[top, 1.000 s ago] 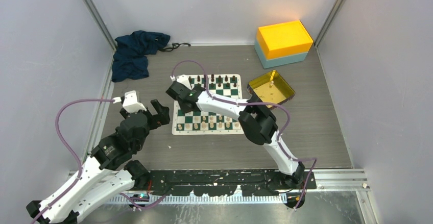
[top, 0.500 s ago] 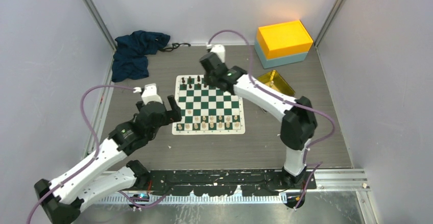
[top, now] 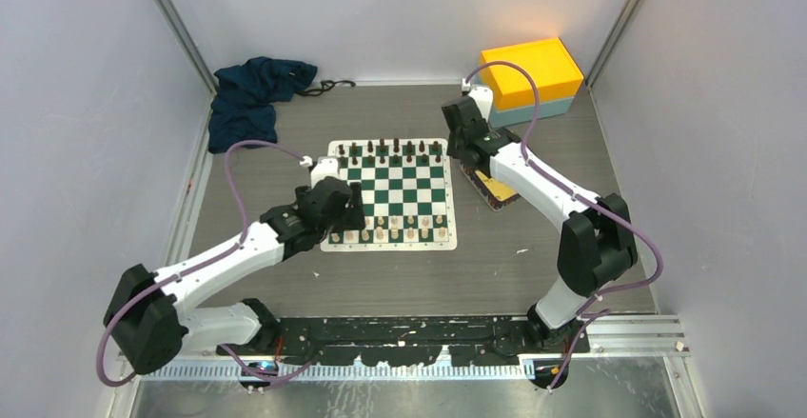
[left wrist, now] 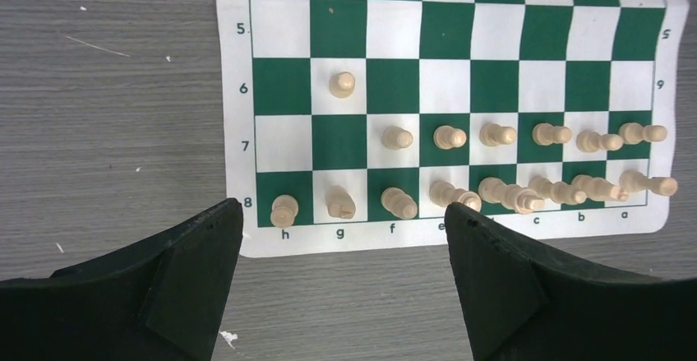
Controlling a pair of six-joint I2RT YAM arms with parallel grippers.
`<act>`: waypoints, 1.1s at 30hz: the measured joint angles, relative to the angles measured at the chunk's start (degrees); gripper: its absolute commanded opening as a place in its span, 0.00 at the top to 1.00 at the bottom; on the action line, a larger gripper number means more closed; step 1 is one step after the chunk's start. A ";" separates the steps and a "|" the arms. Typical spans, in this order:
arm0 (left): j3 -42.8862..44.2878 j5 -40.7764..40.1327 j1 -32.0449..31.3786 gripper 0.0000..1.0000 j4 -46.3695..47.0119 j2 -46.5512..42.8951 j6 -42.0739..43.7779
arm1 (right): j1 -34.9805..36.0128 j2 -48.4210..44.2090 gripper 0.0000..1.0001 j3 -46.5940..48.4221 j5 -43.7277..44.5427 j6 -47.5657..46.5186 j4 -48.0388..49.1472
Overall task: Set up the chess pieces on the board
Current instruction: Adjust the chess piece on the chessboard.
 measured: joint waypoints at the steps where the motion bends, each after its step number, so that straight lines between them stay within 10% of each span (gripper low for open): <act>1: 0.17 0.00 0.00 0.08 0.28 1.07 0.00 | -0.50 0.00 0.66 -1.01 -0.31 0.11 0.33; 33: 10.45 0.35 5.03 0.47 8.79 27.08 0.81 | -3.74 -0.46 0.66 -7.58 -5.99 1.14 7.23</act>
